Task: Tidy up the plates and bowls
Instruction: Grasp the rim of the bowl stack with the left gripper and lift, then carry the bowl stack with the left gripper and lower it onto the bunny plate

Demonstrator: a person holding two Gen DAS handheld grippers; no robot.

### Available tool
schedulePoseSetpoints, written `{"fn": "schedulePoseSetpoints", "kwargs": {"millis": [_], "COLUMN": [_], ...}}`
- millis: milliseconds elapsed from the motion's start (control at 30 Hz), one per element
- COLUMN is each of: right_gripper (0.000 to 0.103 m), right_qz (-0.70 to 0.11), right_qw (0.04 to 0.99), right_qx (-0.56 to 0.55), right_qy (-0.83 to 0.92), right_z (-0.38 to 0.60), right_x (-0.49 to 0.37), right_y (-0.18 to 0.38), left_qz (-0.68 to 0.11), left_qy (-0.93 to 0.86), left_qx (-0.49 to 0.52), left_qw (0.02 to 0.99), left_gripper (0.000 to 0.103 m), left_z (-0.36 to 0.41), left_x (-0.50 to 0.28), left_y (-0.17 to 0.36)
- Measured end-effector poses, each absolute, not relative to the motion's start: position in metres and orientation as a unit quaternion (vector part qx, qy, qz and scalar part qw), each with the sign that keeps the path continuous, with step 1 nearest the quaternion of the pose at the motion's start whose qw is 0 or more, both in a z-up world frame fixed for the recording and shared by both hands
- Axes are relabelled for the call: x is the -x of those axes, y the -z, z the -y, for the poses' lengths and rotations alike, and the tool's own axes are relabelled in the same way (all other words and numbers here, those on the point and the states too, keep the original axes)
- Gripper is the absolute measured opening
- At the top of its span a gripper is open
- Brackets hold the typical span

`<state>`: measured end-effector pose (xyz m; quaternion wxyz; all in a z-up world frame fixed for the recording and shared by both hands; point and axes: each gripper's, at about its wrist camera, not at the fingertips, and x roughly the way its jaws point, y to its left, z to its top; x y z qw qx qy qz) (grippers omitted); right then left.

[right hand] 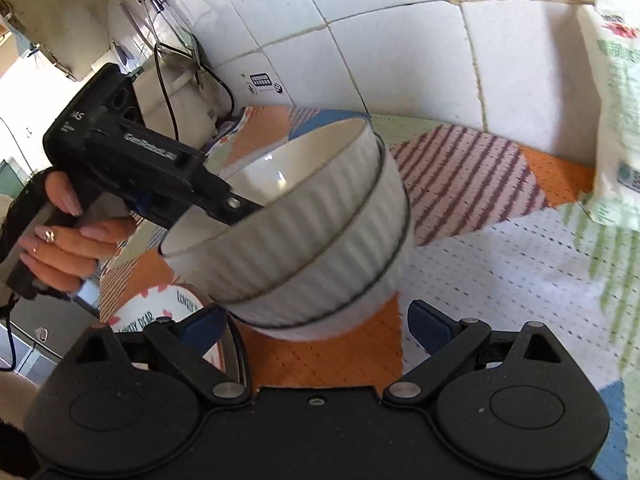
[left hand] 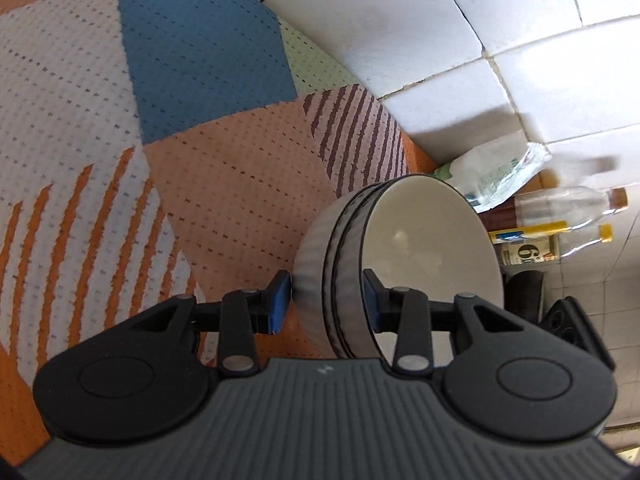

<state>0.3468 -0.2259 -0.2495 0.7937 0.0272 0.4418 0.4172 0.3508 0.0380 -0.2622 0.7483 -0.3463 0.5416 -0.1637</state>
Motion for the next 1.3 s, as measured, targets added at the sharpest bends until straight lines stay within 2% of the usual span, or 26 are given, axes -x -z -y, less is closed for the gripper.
{"fn": "schedulePoseSetpoints", "kwargs": {"millis": [233,367,667,967,1300], "right_gripper": [0.103,0.103,0.103,0.103,0.103], "right_qz": [-0.417,-0.411,-0.411,-0.384,-0.358], "right_qw": [0.811,0.815,0.804,0.828,0.852], "right_qx": [-0.032,-0.034,-0.046,-0.026,-0.036], "right_qy": [-0.408,-0.408,-0.426,-0.408,-0.380], "right_z": [0.212,0.214,0.215,0.213,0.218], "right_x": [-0.342,-0.342,-0.349,-0.330,-0.284], "right_y": [0.254,0.255,0.259,0.238,0.184], "left_qz": [-0.522,-0.522,-0.512,-0.510,-0.505], "left_qy": [0.168,0.175,0.164,0.166,0.192], "left_qx": [0.362,0.319,0.324,0.269,0.224], "left_qw": [0.754,0.772,0.779,0.800,0.811], "left_gripper": [0.035,0.036,0.036,0.036,0.036], "left_z": [-0.044,-0.037,-0.038,-0.025,-0.012], "left_x": [-0.347,-0.348,-0.343,-0.333,-0.306], "left_y": [0.268,0.258,0.256,0.219,0.158]}}
